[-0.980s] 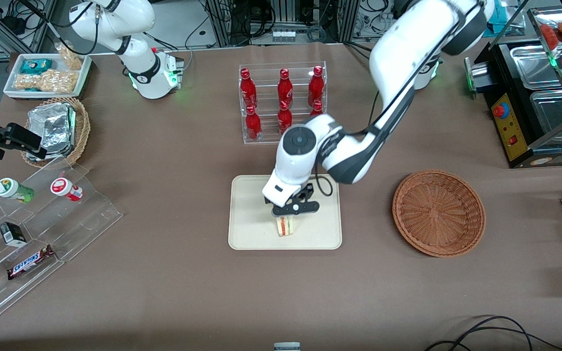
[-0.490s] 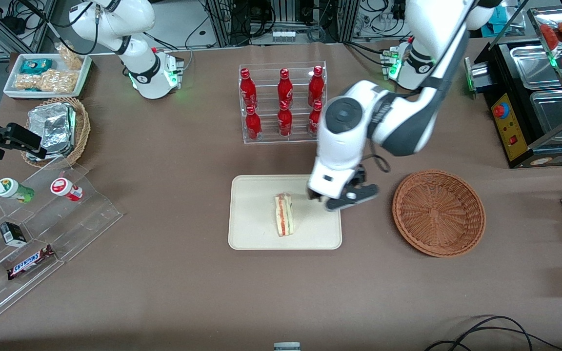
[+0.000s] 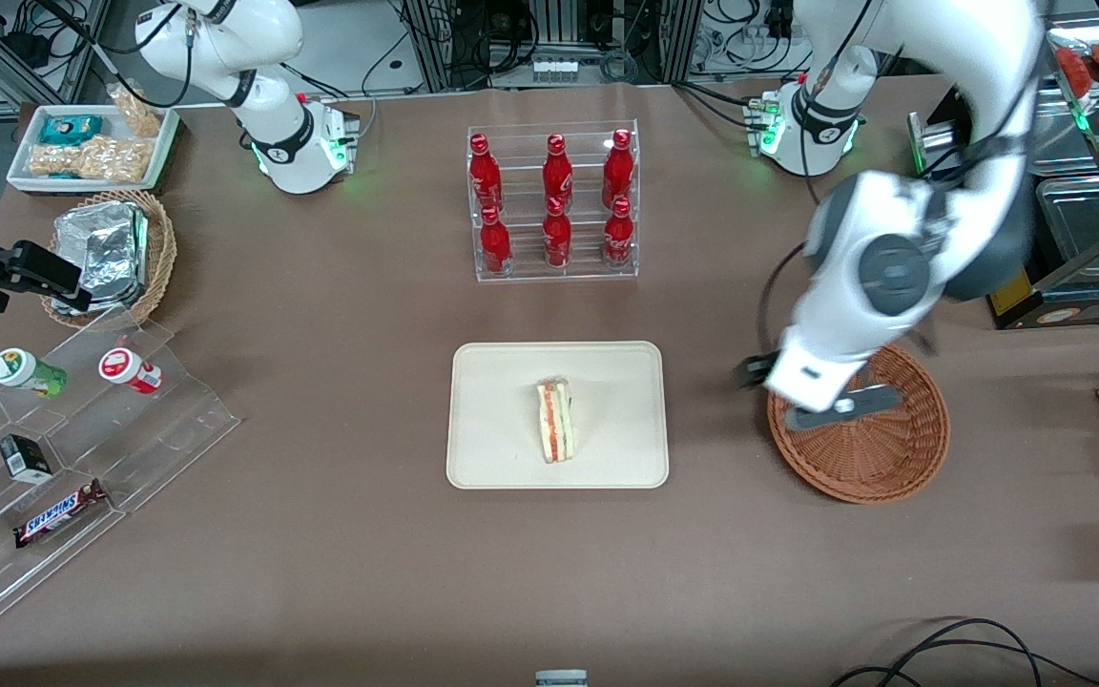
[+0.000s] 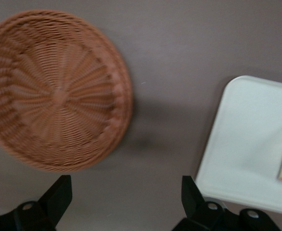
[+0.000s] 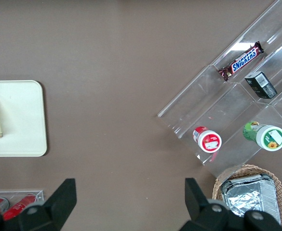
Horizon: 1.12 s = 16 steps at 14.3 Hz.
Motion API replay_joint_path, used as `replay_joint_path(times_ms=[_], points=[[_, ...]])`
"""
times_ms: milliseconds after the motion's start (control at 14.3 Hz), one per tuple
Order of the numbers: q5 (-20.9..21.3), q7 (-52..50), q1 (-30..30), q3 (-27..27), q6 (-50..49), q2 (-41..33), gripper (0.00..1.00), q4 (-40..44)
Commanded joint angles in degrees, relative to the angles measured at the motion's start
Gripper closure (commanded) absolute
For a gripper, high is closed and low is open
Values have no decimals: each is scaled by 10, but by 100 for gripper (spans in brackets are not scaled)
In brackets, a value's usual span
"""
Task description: Place sandwich from basket to tray
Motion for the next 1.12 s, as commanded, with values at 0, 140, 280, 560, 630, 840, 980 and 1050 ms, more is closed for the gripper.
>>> replay_joint_path(times_ms=[0,140,280,560,630,840,980,1050], points=[[-7,74,-8,44,-68,-78,0,-26],[6,82,-8,50,-106,-112,0,-25],[26,82,-3,53,-128,-142,0,-24],[28,108,153,-69,-132,-148,0,-25],[28,122,191,-113,-133,-153,0,-26],[28,166,257,-165,-135,-159,0,-23],[21,229,261,-164,-133,-160,0,-8],[20,252,261,-163,-134,-157,0,5]])
